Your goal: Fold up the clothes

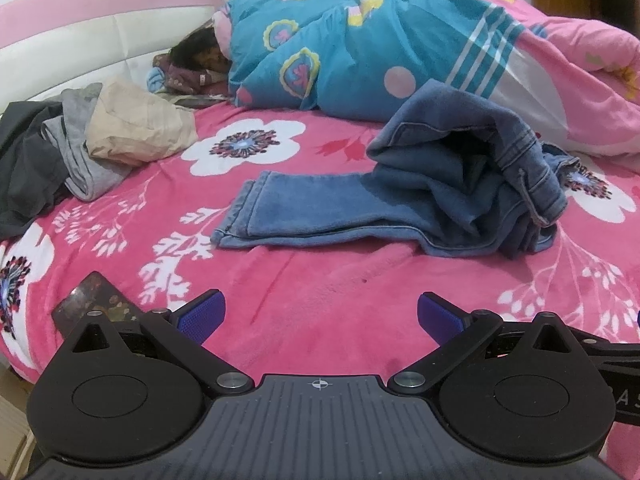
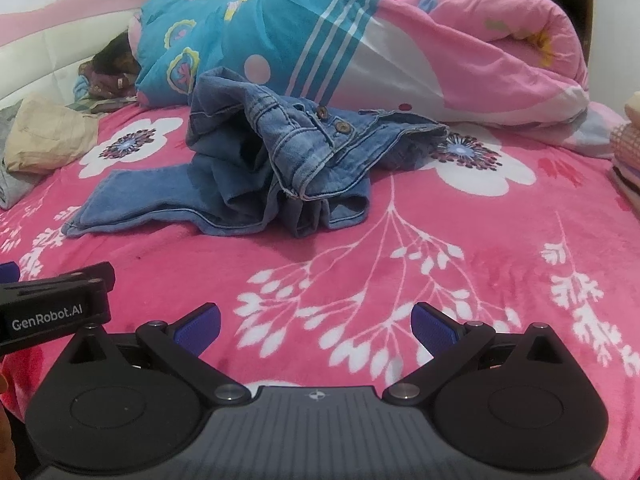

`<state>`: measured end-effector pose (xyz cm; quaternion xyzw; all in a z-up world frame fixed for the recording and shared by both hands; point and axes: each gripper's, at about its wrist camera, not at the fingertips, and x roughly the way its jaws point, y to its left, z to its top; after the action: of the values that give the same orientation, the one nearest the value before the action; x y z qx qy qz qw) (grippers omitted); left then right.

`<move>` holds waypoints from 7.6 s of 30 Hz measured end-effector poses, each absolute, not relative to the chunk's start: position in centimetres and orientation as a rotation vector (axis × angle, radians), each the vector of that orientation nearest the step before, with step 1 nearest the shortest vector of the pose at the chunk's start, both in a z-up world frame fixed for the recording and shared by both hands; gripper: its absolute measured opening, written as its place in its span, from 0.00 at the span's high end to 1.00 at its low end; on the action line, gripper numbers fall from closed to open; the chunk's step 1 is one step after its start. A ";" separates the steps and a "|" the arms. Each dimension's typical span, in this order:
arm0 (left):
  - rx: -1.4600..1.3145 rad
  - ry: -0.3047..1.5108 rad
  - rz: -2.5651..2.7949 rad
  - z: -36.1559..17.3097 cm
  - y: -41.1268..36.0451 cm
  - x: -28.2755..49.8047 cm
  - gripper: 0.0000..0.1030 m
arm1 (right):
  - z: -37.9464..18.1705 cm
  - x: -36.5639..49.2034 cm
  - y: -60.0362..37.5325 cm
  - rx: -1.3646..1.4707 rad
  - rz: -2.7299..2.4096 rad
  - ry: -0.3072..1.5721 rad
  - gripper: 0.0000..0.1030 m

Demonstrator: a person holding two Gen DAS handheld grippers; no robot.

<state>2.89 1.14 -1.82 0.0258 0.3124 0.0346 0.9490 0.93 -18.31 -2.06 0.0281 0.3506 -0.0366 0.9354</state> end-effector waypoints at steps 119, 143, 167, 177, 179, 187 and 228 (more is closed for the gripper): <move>-0.088 0.304 -0.455 2.0 3.0 -2.0 0.01 | 0.7 0.9 -35.6 0.706 0.604 0.650 0.06; -0.109 0.493 -0.423 -7.3 2.2 0.7 0.50 | -7.7 29.9 -26.5 0.706 0.768 0.982 0.04; -0.108 0.452 -0.638 -4.9 -2.9 0.2 0.64 | -3.6 -0.5 -38.3 0.839 0.158 0.524 0.68; -0.131 0.547 -0.663 -5.3 -2.0 -1.4 0.46 | -6.8 -6.4 -42.4 0.898 0.064 0.652 0.33; -0.154 0.560 -0.649 -5.2 -1.0 -2.0 0.41 | -6.1 -6.9 -42.9 0.845 0.068 0.684 0.32; -0.307 0.628 -0.677 -5.5 0.9 -2.5 0.40 | -1.8 -9.9 -37.0 0.427 0.184 0.615 0.32; -0.988 0.759 -0.917 -8.6 1.9 0.7 0.30 | -1.5 -9.8 -22.8 0.080 0.644 0.470 0.86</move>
<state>0.72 1.93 -8.63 -0.4462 0.3427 -0.4142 0.7154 -9.82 -22.77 -1.48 0.0388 0.2289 0.3134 0.9208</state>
